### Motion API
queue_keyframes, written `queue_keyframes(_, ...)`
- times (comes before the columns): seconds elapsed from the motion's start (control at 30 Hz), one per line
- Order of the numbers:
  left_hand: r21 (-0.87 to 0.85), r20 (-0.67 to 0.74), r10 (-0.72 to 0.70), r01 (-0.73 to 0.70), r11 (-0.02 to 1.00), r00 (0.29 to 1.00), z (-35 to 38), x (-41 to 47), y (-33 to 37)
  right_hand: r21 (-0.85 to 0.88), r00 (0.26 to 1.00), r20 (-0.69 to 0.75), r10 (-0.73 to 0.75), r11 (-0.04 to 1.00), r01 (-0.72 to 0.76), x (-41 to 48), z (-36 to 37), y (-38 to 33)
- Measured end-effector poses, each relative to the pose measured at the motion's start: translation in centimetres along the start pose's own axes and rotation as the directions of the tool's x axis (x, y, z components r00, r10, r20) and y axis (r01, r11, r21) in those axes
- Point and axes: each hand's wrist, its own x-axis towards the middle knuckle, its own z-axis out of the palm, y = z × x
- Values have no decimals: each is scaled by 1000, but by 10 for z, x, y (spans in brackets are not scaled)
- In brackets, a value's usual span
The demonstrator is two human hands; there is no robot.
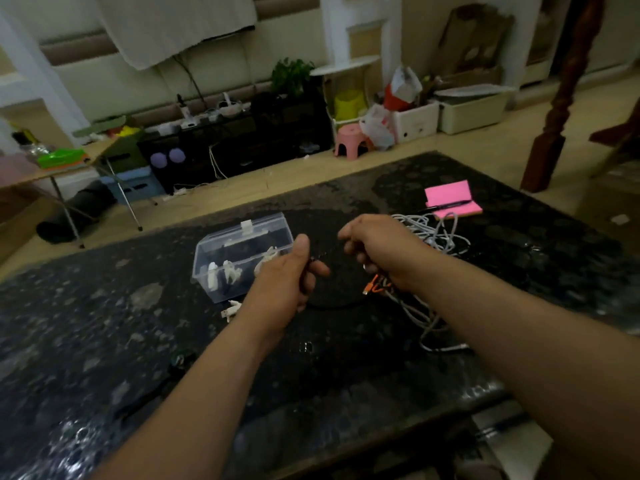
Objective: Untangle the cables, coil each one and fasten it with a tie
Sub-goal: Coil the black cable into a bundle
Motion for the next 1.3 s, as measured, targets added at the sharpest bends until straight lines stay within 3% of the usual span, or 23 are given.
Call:
queue_keyframes(0.13,-354,-14,-54,46,934,998,7,1,0,-305,977,196,-81,942,139,-9,-4,-1)
queue_keyframes(0.33,-542,-148,-165,60,838,975,23,0,-6,-370,952,252,-175,891,261,-27,29,25)
queue_keyframes(0.5,-864,-123,-273,33,503,954,-5,7,2,-311,908,410,-83,923,225,-28,41,34)
queue_keyframes(0.57,-891,-123,-279,18,454,952,-25,8,2,-342,899,434,-61,912,227,-24,34,31)
queue_keyframes(0.63,-803,-148,-236,23,595,960,-39,6,-3,-326,901,432,-32,926,189,-20,26,28)
queue_keyframes(0.73,-460,-173,-98,8,888,980,-36,-4,-9,-204,915,401,37,978,50,-18,26,27)
queue_keyframes(0.8,-283,-144,-35,-7,959,989,-27,-7,-12,-76,933,352,68,996,-44,-17,31,28)
queue_keyframes(0.9,-192,-137,-8,-19,981,991,-20,-8,-16,31,953,296,63,997,-76,-13,36,27)
queue_keyframes(1.03,-302,-182,-24,-33,953,983,-30,-1,-13,-16,945,327,-28,999,36,-12,30,25)
queue_keyframes(1.1,43,-62,73,-70,997,995,-39,1,-13,-87,932,352,-80,989,117,-12,26,24)
queue_keyframes(1.17,300,208,100,-161,940,973,-38,-4,-14,-106,926,361,-109,982,157,-12,24,24)
queue_keyframes(1.23,359,341,66,-195,913,938,-31,-10,-17,-114,929,354,-111,980,160,-9,24,24)
queue_keyframes(1.3,409,334,58,-200,891,941,-26,-10,-20,-172,929,361,-79,974,149,-6,21,20)
